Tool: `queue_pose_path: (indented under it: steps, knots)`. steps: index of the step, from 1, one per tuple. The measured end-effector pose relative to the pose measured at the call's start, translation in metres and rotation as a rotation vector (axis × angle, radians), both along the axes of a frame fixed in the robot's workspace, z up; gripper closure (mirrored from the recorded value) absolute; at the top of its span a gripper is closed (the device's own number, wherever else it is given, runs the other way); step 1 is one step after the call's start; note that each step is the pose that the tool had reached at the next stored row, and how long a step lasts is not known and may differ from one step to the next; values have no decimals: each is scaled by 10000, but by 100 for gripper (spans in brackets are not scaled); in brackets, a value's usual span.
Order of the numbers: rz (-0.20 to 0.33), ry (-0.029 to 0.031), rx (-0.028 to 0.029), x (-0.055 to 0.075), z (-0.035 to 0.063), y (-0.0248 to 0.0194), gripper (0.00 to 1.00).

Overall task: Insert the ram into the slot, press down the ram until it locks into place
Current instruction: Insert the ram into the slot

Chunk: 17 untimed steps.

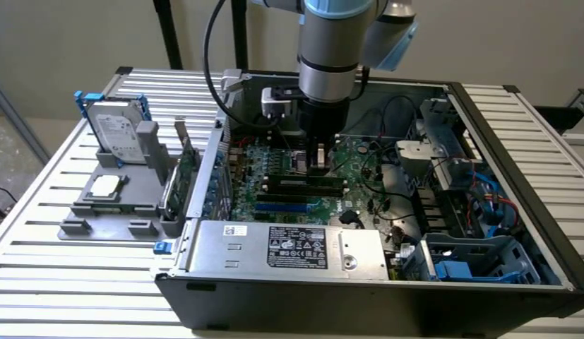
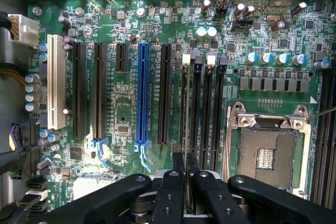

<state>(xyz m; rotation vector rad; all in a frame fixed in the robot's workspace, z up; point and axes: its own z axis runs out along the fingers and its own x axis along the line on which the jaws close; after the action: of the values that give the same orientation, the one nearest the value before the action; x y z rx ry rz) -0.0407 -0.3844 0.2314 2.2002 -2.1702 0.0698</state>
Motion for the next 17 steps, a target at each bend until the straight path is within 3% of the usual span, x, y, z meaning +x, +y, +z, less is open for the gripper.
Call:
queue_pose_path:
  steps: [17]
  knots:
    - [-24, 0, -3, 11, -8, -11, 87]
